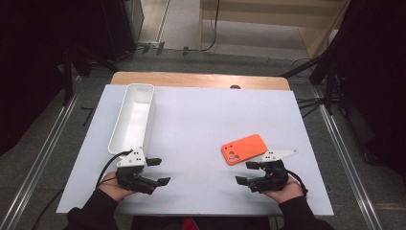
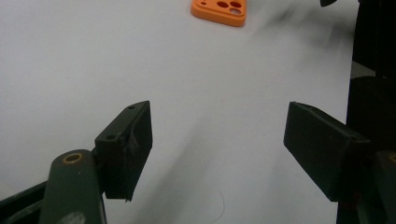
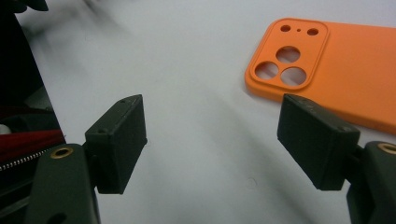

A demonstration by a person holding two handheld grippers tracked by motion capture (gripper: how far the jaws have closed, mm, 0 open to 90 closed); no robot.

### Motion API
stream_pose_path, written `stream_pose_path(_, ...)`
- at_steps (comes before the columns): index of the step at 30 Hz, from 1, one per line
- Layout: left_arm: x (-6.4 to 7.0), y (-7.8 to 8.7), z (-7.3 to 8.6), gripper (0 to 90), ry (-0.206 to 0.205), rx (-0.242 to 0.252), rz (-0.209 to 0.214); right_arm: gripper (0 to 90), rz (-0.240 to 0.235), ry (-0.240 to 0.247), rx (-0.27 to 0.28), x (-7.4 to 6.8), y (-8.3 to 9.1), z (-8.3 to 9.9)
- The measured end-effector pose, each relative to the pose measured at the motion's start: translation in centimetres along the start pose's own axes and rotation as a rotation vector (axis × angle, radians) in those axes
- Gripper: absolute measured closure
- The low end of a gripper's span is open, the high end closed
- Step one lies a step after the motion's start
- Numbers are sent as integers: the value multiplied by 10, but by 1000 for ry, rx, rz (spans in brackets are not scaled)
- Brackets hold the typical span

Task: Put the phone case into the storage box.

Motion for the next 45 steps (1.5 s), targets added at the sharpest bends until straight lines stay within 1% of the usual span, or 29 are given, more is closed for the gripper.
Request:
stream_pose_path(5,0,0,0,238,0,-1,1,229,1,4,-6,1,1,1)
stream_pose_path(13,0,0,0,238,1,1,3,230,4,-5,-8,1,1,1)
stream_pose_path(18,0,0,0,238,2,1,5,230,11,-6,-2,4,6,0)
stream_pose_path(24,0,0,0,238,3,2,5,232,14,6,-13,4,9,0)
stream_pose_path(27,0,0,0,238,4,3,6,234,30,11,-29,3,10,1)
stream_pose_path(31,0,0,0,238,5,2,7,234,34,17,-27,4,12,1)
stream_pose_path(37,0,-1,0,238,6,2,6,234,36,11,-28,4,14,0)
stream_pose_path(40,0,-1,0,238,8,4,6,234,39,15,-26,6,15,-1)
stream_pose_path(43,0,-1,0,238,9,3,7,234,44,7,-24,8,17,-2)
stream_pose_path(45,1,-1,0,238,7,3,9,234,54,10,-19,10,19,-4)
Point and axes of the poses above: each handheld gripper's, and its own axes: y roughly backward along the jaws, z roughly out of its underside, x roughly to its right, the point moved 9 cm from there along -y, roughly forward along the jaws, and after that the axes turned 3 degrees about x, right-handed, at the moved point
